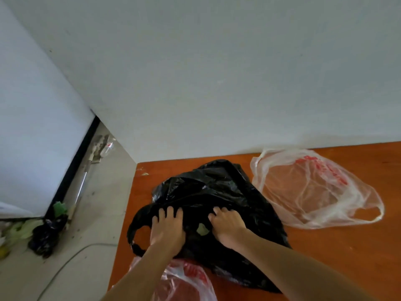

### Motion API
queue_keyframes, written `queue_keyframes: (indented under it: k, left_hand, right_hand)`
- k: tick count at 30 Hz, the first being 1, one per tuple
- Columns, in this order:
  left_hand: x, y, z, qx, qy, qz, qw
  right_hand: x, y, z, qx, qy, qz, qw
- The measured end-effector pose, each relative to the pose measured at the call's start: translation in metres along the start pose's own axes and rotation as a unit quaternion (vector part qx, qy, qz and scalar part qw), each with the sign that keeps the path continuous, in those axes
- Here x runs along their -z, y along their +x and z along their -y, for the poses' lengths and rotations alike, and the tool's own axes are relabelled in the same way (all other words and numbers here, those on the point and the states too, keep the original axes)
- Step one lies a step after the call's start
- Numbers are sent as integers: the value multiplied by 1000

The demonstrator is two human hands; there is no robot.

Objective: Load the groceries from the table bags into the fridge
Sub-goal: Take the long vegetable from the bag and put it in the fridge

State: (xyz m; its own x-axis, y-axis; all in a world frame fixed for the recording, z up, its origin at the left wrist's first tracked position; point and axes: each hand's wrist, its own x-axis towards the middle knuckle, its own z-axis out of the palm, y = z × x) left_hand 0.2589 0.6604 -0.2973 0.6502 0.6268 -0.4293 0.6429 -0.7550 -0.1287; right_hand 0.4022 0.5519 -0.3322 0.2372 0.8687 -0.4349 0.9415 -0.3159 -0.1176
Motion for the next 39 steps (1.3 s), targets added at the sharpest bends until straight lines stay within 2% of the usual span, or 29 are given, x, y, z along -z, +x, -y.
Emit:
queue_keyframes:
  k: [4, 8, 12, 17, 20, 23, 25, 26, 28, 30, 31, 33, 35, 37, 39]
  left_hand:
    - [12, 29, 21, 30, -28, -65, 997]
    - [31, 66, 32, 7, -102, -130, 986]
    - [33, 94, 43, -16, -166, -125, 978]
    - [10, 116, 57, -49, -165, -20, 985]
    - [-4, 126, 67, -78, -234, 13, 969]
    - [-10, 131, 78, -60, -346, -66, 934]
    - [-12, 133, 86, -46, -368, -118, 921]
    - [-11, 133, 90, -44, -356, -131, 924]
    - [-6, 130, 95, -36, -318, -142, 936]
    - [1, 124, 99, -33, -278, -134, 951]
    - [2, 122, 101, -34, -249, -121, 960]
    - [-4, 120, 104, -61, -167, -119, 977]
    - [-9, 117, 107, -95, -75, -155, 980]
    - [-8, 112, 112, -99, -1, -170, 980]
    - [-18, 110, 121, -116, 71, -157, 978]
  right_hand:
    - [17, 16, -21, -49, -18, -90, 995]
    - [55, 50, -53, -45, 14, -166, 985]
    - [77, 79, -78, -59, 101, -147, 982]
    - [65, 101, -92, -101, 176, -85, 976]
    - [45, 109, -95, -138, 266, -65, 952]
    - [35, 114, -93, -185, 332, -105, 919]
    - [37, 111, -90, -215, 341, -91, 911]
    - [42, 106, -87, -223, 315, -68, 920]
    - [56, 100, -77, -214, 154, -37, 964]
    - [74, 97, -59, -156, -23, -55, 986]
    - [81, 96, -49, -111, -61, -75, 989]
    - [85, 94, -29, 1, -61, -106, 992]
    - [80, 95, -11, 102, -61, -80, 990]
    - [68, 97, 4, 114, -58, -1, 992]
    - [54, 97, 12, 77, -34, 50, 995]
